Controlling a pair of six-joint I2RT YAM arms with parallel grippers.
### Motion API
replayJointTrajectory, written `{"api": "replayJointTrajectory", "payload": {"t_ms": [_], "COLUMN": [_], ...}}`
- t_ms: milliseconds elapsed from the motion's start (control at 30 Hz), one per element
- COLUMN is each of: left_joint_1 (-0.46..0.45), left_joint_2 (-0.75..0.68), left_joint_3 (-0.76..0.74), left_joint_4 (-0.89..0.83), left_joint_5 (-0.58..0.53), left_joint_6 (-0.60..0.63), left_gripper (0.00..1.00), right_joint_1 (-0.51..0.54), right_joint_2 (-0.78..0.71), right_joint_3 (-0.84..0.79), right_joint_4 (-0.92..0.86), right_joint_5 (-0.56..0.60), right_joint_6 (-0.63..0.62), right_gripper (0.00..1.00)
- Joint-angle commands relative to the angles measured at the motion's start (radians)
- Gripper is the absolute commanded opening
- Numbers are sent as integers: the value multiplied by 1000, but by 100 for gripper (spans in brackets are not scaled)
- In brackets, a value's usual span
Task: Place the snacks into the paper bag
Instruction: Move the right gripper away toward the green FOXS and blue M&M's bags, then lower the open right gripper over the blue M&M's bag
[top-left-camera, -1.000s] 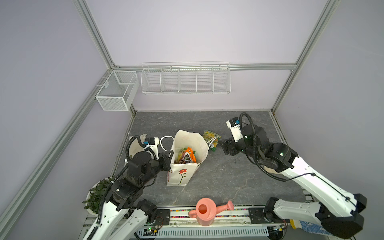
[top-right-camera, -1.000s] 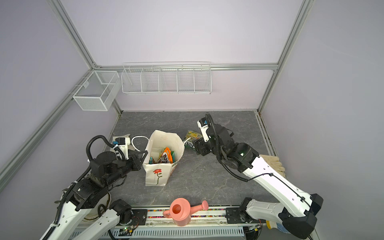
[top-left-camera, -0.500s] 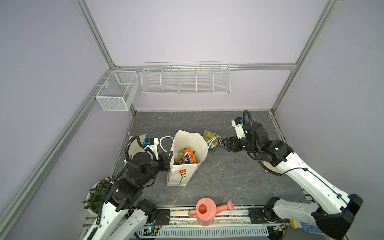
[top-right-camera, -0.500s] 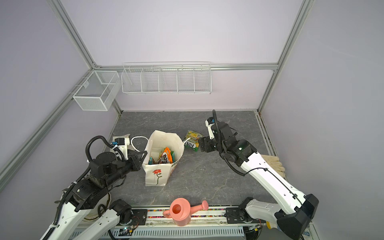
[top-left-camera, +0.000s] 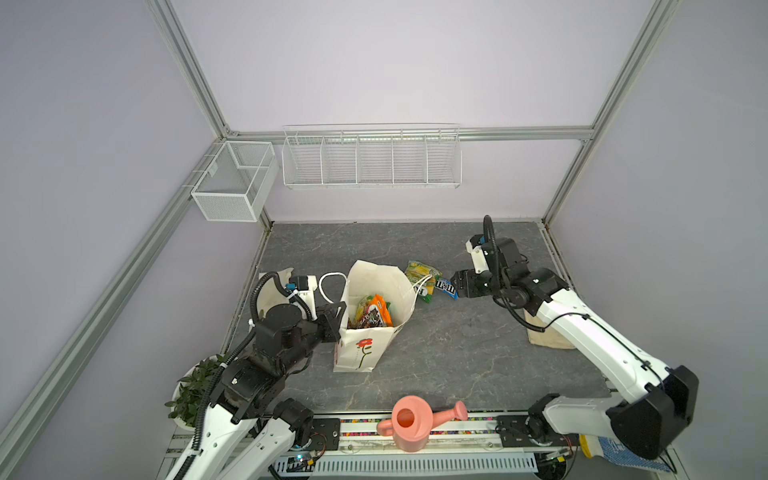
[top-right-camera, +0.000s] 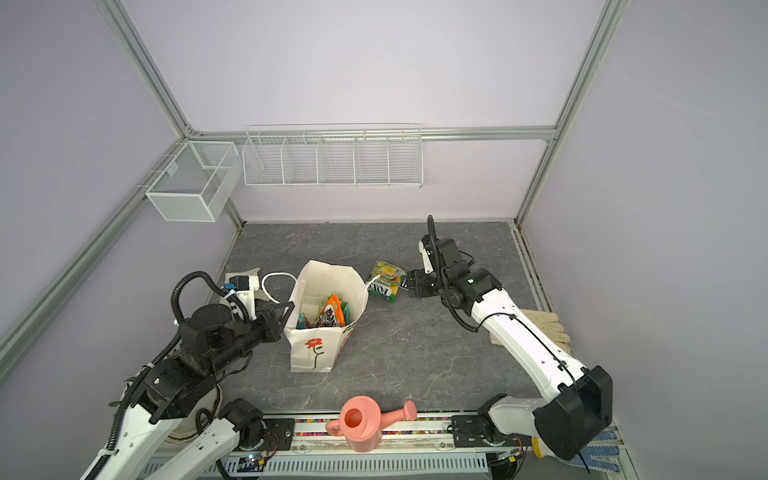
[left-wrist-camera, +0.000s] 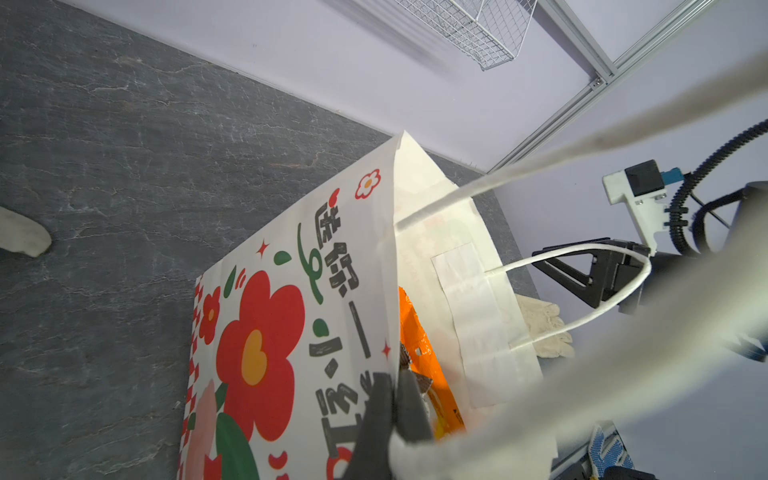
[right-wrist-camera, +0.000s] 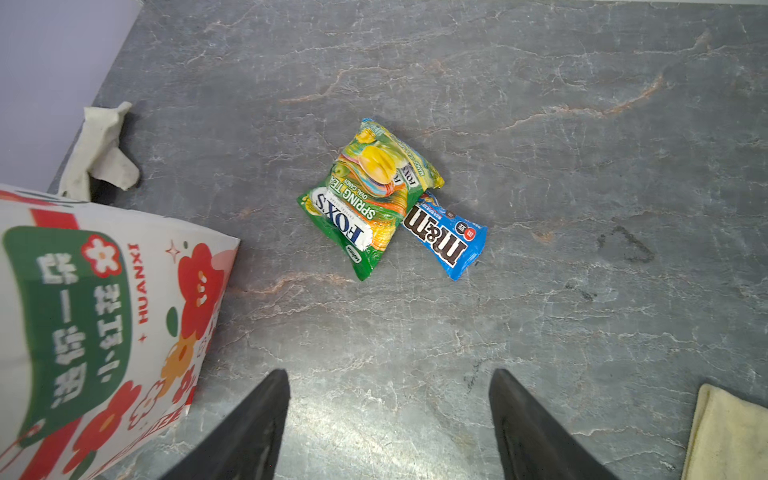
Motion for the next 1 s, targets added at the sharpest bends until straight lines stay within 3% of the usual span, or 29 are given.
{"api": "replayJointTrajectory", "payload": {"t_ms": [0, 167, 967], "left_joint_1": [-1, -1, -1], "left_joint_2": [-16, -21, -34], "left_joint_3": [0, 1, 8], "left_joint_4": [30, 22, 7], "left_joint_5": [-10, -15, -18], "left_joint_6": [-6, -5, 4], "left_gripper": [0, 0, 0], "right_joint_1": [-54, -99, -113], "right_joint_2": [34, 102, 458], "right_joint_3": [-26, -18, 165], "right_joint_4": [48, 59, 9], "right_joint_5": [-47, -78, -44], "right_joint_6": [-50, -90, -188], "right_gripper": [78, 77, 80]}}
